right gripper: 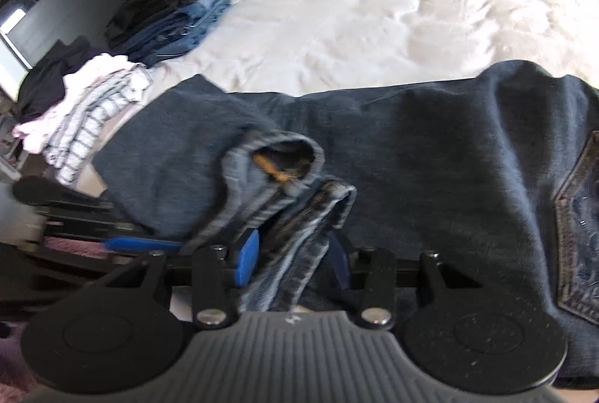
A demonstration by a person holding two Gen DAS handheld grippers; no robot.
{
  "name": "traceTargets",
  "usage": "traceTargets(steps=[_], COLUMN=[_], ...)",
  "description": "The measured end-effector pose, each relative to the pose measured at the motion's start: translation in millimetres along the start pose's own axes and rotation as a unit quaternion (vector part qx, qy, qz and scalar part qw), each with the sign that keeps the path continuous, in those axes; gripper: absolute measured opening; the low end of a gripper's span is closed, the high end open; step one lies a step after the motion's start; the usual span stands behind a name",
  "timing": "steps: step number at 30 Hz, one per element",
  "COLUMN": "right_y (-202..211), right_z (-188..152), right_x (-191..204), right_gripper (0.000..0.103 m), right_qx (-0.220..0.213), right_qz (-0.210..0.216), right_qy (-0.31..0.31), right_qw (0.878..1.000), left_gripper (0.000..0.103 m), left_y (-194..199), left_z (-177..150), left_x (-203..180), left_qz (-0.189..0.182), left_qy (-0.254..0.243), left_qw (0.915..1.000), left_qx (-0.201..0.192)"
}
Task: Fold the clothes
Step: 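Grasp the leg hems with the right tool beside the left tool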
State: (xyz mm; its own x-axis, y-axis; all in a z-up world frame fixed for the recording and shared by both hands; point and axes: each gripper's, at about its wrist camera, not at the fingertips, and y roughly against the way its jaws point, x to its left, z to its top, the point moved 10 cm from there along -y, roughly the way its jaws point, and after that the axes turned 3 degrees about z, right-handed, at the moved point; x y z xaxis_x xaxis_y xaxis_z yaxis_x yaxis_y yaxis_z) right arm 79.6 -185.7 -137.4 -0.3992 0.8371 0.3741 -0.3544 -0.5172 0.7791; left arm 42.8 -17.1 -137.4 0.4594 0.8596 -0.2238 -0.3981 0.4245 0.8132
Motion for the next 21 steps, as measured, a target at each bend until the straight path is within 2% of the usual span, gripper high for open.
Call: traceTargets(steps=[7, 8, 9, 10, 11, 12, 16, 19, 21], right_y=[-24.9, -29.7, -34.0, -36.3, -38.6, -38.9, -23.4, -21.4, -28.0], right_z=[2.3, 1.2, 0.1, 0.0, -0.2, 1.2, 18.4, 19.9, 13.1], right_x=[-19.0, -19.3, -18.5, -17.3, -16.0, -15.4, -22.6, -37.0, -41.3], right_gripper=[0.045, 0.043, 0.036, 0.017, 0.007, 0.004, 0.004, 0.004, 0.006], right_qx=[0.009, 0.013, 0.017, 0.019, 0.020, 0.018, -0.025, -0.029, -0.010], right_qz=[0.017, 0.019, 0.020, 0.022, 0.024, 0.024, 0.005, -0.007, -0.002], right_qy=[-0.062, -0.067, -0.071, -0.070, -0.070, -0.069, -0.064, -0.084, -0.104], right_qw=[0.998, 0.997, 0.997, 0.997, 0.997, 0.997, 0.998, 0.996, 0.995], left_gripper=[0.006, 0.006, 0.006, 0.006, 0.006, 0.006, 0.006, 0.006, 0.006], left_y=[32.0, 34.5, 36.2, 37.3, 36.7, 34.7, 15.0, -10.8, -24.6], left_z=[4.7, 5.3, 5.8, 6.2, 5.6, 4.1, -3.0, -4.3, -1.6], left_x=[-5.7, -7.9, -10.7, -13.8, -16.9, -19.9, -32.4, -41.0, -42.0], left_qz=[-0.074, -0.084, -0.091, -0.097, -0.101, -0.104, -0.111, -0.103, -0.100], left_qy=[0.019, 0.019, 0.016, 0.011, 0.006, 0.002, -0.018, -0.036, -0.026], left_qw=[0.9964, 0.9954, 0.9947, 0.9942, 0.9939, 0.9938, 0.9936, 0.9940, 0.9946], left_qx=[-0.038, -0.042, -0.045, -0.046, -0.044, -0.040, -0.014, -0.005, -0.007])
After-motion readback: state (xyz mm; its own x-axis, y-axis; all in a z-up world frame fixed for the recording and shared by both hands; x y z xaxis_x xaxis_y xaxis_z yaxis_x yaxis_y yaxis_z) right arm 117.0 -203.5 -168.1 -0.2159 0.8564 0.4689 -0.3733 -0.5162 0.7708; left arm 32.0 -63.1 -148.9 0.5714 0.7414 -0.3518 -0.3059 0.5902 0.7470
